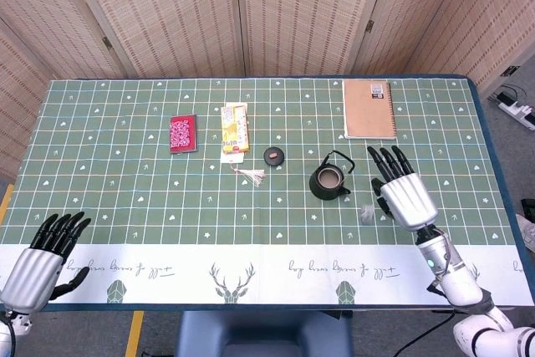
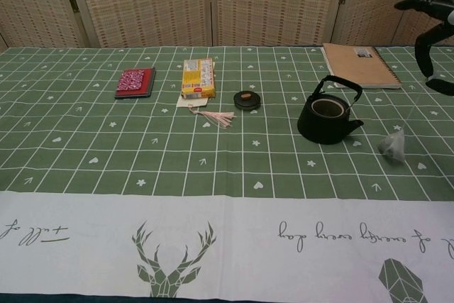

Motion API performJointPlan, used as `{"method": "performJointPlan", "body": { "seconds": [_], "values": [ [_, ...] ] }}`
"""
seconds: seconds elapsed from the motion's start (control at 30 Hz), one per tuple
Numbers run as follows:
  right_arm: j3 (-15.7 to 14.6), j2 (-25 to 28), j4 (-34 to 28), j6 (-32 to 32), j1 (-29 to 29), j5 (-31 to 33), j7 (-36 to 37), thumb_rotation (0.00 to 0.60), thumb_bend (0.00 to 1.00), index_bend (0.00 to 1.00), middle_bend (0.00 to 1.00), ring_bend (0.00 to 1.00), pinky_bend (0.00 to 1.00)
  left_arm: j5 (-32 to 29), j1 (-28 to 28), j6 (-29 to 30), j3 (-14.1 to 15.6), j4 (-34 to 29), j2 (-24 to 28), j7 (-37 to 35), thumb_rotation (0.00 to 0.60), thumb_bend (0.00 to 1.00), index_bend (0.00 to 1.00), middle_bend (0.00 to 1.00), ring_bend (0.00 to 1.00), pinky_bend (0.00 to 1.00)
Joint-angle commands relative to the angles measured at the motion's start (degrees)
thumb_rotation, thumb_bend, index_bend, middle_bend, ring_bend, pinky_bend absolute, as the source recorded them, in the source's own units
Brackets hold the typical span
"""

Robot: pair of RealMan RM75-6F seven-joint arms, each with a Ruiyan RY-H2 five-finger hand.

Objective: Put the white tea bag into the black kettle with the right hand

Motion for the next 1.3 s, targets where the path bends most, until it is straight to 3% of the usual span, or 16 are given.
{"method": "performJointPlan", "body": {
  "seconds": [0.03, 0.63, 1.3],
  "values": [
    [1.1, 2.8, -5.1, 1.7, -0.3, 0.0, -3.6, 0.600, 0.40, 0.58, 0.00, 0.00, 0.00, 0.1, 0.0, 0.1, 0.1, 0.0, 0.1, -0.3, 0.600, 0.28, 0.00, 0.00, 0.04, 0.03],
    [6.1, 5.2, -19.7, 0.4, 3.2, 5.7, -16.3, 0.600, 0.40, 0.58, 0.00, 0.00, 0.00, 0.0, -0.1, 0.7, 0.0, 0.3, 1.6, -4.3, 0.600, 0.28, 0.00, 0.00, 0.04, 0.03],
    [8.0, 0.1, -14.1, -3.5, 8.7, 14.1, -18.2, 0.600, 0.40, 0.58, 0.00, 0.00, 0.00, -1.7, -0.3, 0.2, -0.8, 1.0, 2.6, -7.5, 0.600, 0.28, 0.00, 0.00, 0.04, 0.03]
  ]
}}
